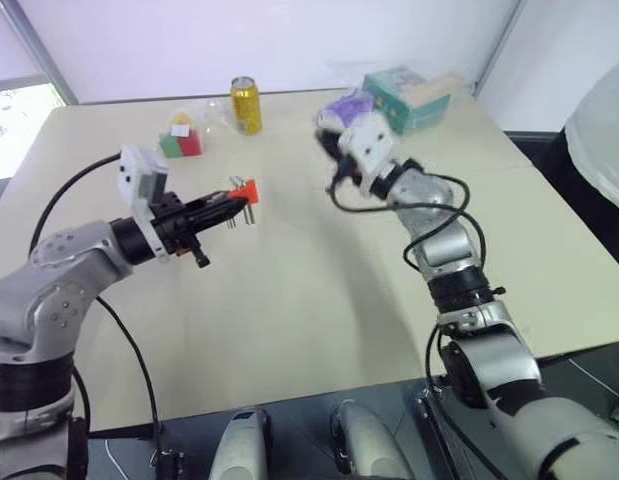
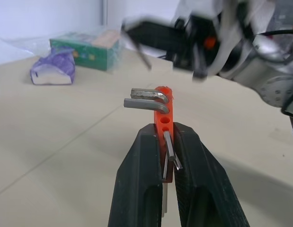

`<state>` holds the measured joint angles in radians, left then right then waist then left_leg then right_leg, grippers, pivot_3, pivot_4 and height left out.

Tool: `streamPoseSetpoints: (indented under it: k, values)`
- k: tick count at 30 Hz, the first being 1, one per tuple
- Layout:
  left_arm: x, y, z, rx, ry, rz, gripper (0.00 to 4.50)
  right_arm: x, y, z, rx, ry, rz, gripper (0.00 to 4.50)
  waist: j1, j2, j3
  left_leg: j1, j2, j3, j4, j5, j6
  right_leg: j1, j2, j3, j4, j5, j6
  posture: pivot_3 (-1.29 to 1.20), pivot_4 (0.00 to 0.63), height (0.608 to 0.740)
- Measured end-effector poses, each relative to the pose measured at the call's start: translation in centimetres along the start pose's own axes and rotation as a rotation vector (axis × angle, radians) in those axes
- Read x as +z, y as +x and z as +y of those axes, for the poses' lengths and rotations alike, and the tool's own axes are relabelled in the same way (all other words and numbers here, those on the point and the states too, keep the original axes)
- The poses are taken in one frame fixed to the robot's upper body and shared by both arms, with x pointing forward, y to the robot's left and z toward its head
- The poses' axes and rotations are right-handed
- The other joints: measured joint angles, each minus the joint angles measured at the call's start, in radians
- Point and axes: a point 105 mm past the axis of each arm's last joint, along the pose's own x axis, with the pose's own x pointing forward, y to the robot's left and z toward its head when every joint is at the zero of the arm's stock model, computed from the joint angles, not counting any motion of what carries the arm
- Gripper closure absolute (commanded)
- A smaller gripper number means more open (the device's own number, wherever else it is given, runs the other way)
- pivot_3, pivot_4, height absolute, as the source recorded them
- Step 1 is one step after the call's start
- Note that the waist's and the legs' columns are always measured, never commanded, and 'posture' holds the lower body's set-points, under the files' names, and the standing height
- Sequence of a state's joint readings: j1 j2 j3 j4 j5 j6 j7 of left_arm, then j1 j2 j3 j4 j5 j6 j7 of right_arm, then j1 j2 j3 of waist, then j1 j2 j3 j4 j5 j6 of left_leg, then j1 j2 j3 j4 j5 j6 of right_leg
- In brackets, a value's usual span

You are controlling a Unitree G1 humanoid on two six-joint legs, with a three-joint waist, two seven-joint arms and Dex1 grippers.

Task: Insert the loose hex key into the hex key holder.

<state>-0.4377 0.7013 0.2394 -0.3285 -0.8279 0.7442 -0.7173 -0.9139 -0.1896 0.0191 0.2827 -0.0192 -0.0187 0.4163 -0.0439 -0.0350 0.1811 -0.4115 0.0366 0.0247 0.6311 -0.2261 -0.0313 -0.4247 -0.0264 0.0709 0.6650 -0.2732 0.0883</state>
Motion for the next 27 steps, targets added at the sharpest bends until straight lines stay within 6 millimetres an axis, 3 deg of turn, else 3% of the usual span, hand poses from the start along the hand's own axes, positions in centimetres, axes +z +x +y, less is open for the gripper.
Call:
streamPoseSetpoints:
  k: [4, 7, 10, 16, 23, 27]
  values:
    - [-0.1, 0.8, 0.6, 0.007, 0.0, -0.011, 4.5, 2.5, 0.3, -1.4, -0.137, 0.277, -0.08, 4.44, 0.0, 0.0, 0.0, 0.0, 0.001, 0.0, 0.0, 0.0, 0.0, 0.0, 0.0, 0.0, 0.0, 0.0, 0.0, 0.0, 0.15, 0.74]
    - [0.2, 1.7, 0.8, 0.0, 0.008, -0.022, 4.5, 3.4, 0.7, -0.1, -0.102, 0.506, -0.099, 4.44, -0.002, 0.0, 0.0, 0.0, 0.001, 0.0, -0.001, 0.0, 0.0, 0.0, 0.0, 0.0, 0.0, 0.0, 0.0, 0.0, 0.15, 0.74]
    - [0.5, 2.3, 0.9, -0.012, 0.018, -0.038, 4.5, 4.7, 0.9, 1.2, -0.041, 0.627, -0.147, 4.44, -0.002, 0.0, 0.0, 0.0, 0.001, 0.0, -0.001, 0.0, 0.0, 0.0, 0.0, -0.001, 0.0, 0.0, 0.0, 0.0, 0.15, 0.74]
    - [0.9, 3.0, 1.0, -0.025, 0.034, -0.05, 4.5, 5.9, 0.9, 2.8, 0.004, 0.654, -0.212, 4.44, -0.002, 0.0, 0.0, 0.0, 0.001, 0.0, -0.001, 0.0, 0.0, 0.0, 0.0, -0.001, 0.0, 0.0, 0.0, 0.0, 0.15, 0.74]
    - [1.1, 3.3, 0.8, -0.036, 0.041, -0.055, 4.5, 7.1, 0.9, 6.0, 0.073, 0.513, -0.292, 4.44, -0.004, 0.0, 0.0, 0.0, 0.001, 0.0, -0.001, 0.0, 0.0, -0.001, 0.001, -0.001, 0.0, 0.0, 0.0, 0.0, 0.15, 0.74]
    - [1.3, 3.4, 0.8, -0.042, 0.047, -0.061, 4.5, 7.4, 1.0, 6.9, 0.085, 0.489, -0.316, 4.44, -0.003, 0.0, 0.0, 0.0, 0.001, 0.0, -0.001, 0.0, 0.0, -0.001, 0.0, -0.001, 0.0, 0.0, 0.0, 0.0, 0.15, 0.74]
